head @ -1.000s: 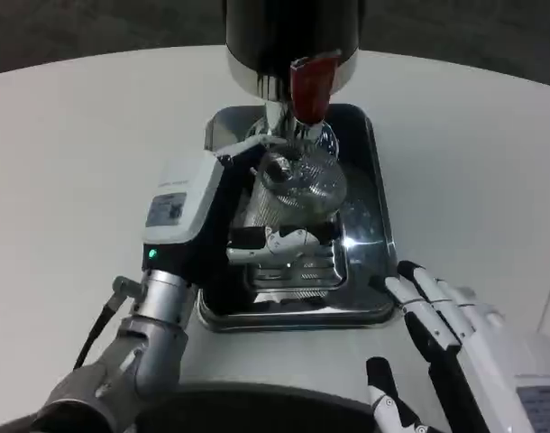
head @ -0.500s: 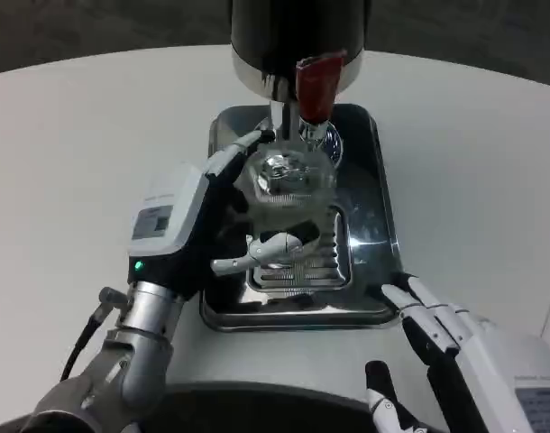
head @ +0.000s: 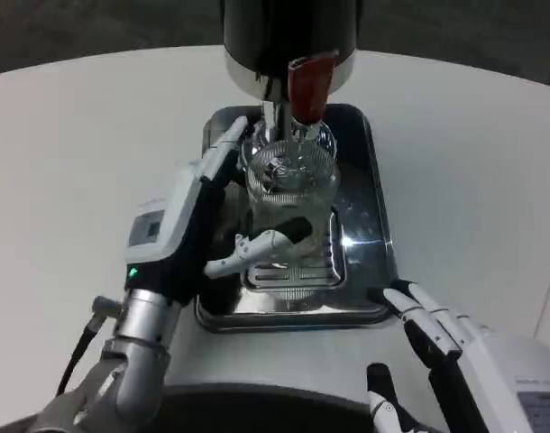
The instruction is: Grasp the cup under the faucet to collect the drink, then remove the cup.
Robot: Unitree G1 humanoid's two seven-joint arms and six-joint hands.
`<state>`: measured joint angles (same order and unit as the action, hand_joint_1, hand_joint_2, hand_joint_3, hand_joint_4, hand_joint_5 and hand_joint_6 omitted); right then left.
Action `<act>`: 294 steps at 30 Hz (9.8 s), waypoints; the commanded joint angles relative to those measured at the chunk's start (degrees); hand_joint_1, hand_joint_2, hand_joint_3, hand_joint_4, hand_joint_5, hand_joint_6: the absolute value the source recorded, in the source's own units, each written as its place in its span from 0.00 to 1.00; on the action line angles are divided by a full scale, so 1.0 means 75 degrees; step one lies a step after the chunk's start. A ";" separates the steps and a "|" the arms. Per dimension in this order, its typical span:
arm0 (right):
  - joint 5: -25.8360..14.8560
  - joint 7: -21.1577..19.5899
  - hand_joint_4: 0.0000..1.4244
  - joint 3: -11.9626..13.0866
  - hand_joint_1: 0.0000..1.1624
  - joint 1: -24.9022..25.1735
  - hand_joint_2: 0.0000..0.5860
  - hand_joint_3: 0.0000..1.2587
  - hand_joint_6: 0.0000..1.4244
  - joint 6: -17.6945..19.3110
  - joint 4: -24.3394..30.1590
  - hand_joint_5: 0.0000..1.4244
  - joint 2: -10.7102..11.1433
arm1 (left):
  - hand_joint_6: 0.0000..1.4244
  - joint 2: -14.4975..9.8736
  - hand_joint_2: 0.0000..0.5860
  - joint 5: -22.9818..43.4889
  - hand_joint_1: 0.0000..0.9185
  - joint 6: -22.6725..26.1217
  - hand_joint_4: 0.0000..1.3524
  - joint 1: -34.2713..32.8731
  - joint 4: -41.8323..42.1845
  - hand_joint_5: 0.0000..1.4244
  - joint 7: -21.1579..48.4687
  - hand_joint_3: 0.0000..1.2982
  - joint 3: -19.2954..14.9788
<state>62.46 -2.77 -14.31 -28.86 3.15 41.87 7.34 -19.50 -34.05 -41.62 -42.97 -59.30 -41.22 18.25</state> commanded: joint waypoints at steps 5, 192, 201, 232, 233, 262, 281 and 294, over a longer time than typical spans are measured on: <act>-0.0040 -0.0001 0.10 -0.0064 0.31 -0.0044 0.95 0.17 0.23 -0.0001 -0.0052 0.15 -0.0033 | 0.19 -0.0355 0.17 0.1729 0.00 -0.0582 0.09 0.1754 0.2232 0.27 0.1069 0.07 -0.1461; -0.5029 -0.0782 0.00 0.0359 0.54 0.6997 0.35 0.00 0.09 -0.0645 -0.6634 0.00 -0.0730 | 0.04 -0.2201 0.18 0.5426 0.00 0.2793 0.00 0.1276 0.8787 0.07 1.1385 0.00 -0.2162; -0.5130 -0.1031 0.00 0.0332 0.58 0.7295 0.33 0.00 0.09 -0.0474 -0.7080 0.00 -0.0863 | 0.04 -0.2214 0.18 0.5443 0.00 0.2838 0.00 0.1283 0.8761 0.07 1.1361 0.00 -0.2197; -0.5332 -0.1520 0.04 0.0285 0.62 0.7545 0.30 0.00 0.14 -0.0132 -0.7878 0.04 -0.1429 | 0.04 -0.1309 0.32 0.6220 0.00 0.2618 0.00 0.3530 0.9551 0.07 0.9268 0.00 -0.4527; -0.5354 -0.1542 0.05 0.0289 0.62 0.7562 0.30 0.00 0.14 -0.0131 -0.7916 0.05 -0.1454 | 0.04 -0.1310 0.32 0.6208 0.00 0.2648 0.00 0.3700 0.9596 0.07 0.9238 0.00 -0.4597; -0.5442 -0.2938 0.48 0.0391 0.86 0.8106 0.31 0.42 0.63 0.1090 -0.9378 0.50 -0.1798 | 0.05 -0.1492 0.35 0.6360 0.00 0.3147 0.00 0.4987 0.9722 0.08 0.9171 0.02 -0.5209; -0.5069 -0.3818 0.62 0.0304 0.96 0.7852 0.13 0.55 0.90 0.1425 -0.8957 0.67 -0.1758 | 0.03 -0.1497 0.35 0.6287 0.00 0.3205 0.00 0.5037 0.9748 0.08 0.9153 0.01 -0.5032; -0.4793 -0.3341 0.62 0.0113 0.96 0.6972 0.13 0.56 0.92 0.1142 -0.7492 0.67 -0.1747 | 0.01 -0.1535 0.36 0.6153 0.00 0.3175 0.00 0.5127 0.9836 0.06 0.9165 0.00 -0.4951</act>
<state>26.55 -29.05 -12.57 25.15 11.72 -18.38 -5.28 -30.52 12.84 -17.89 -5.37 13.89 27.54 -19.12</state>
